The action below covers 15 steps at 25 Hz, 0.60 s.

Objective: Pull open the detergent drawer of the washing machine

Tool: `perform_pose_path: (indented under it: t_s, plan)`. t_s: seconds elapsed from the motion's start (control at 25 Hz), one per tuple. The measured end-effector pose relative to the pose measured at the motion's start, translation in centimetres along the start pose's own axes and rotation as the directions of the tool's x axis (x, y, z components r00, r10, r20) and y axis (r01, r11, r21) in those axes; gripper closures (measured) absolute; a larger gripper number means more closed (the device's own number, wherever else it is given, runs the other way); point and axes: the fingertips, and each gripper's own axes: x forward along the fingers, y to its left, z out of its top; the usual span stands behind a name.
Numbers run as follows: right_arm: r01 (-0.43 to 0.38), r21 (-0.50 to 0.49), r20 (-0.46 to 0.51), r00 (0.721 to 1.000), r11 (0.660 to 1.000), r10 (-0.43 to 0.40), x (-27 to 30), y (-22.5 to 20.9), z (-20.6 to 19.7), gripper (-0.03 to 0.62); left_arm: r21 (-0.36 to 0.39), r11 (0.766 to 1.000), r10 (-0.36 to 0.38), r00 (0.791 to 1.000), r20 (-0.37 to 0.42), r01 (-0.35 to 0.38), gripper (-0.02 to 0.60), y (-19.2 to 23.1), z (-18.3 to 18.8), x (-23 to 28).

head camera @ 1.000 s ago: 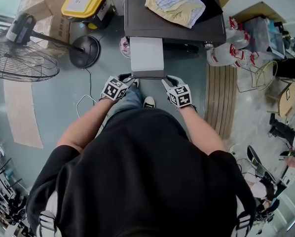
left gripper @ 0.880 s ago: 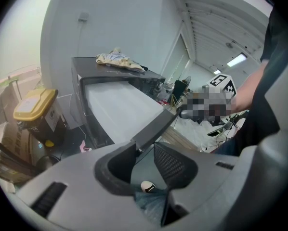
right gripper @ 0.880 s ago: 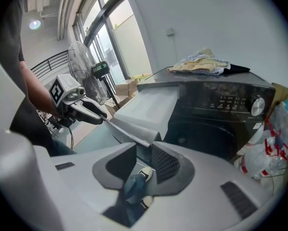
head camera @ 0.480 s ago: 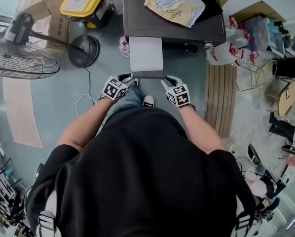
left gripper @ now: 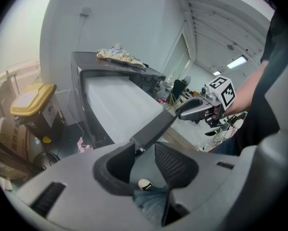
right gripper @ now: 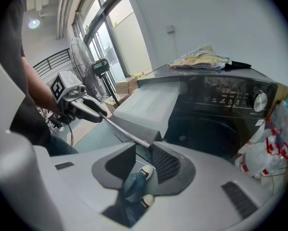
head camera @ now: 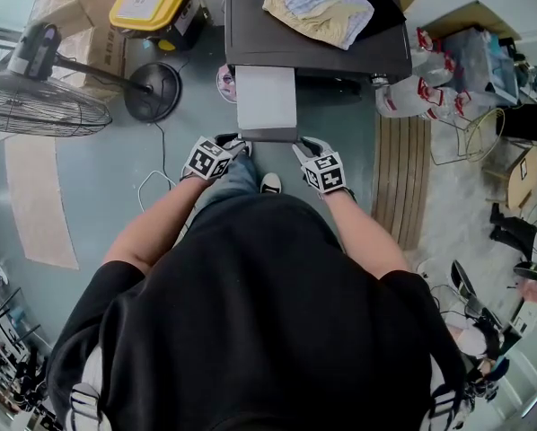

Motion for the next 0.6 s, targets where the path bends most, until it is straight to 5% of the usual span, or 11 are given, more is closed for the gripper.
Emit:
perform_pose_path:
  t_s: [0.6]
  plan:
    - [-0.018,0.003,0.002,1.000,1.000,0.018,-1.4,0.2,0.1,0.456,-0.071,0.997,-0.001,1.000,0.025,0.003,0.417,0.2,0.2,-0.7]
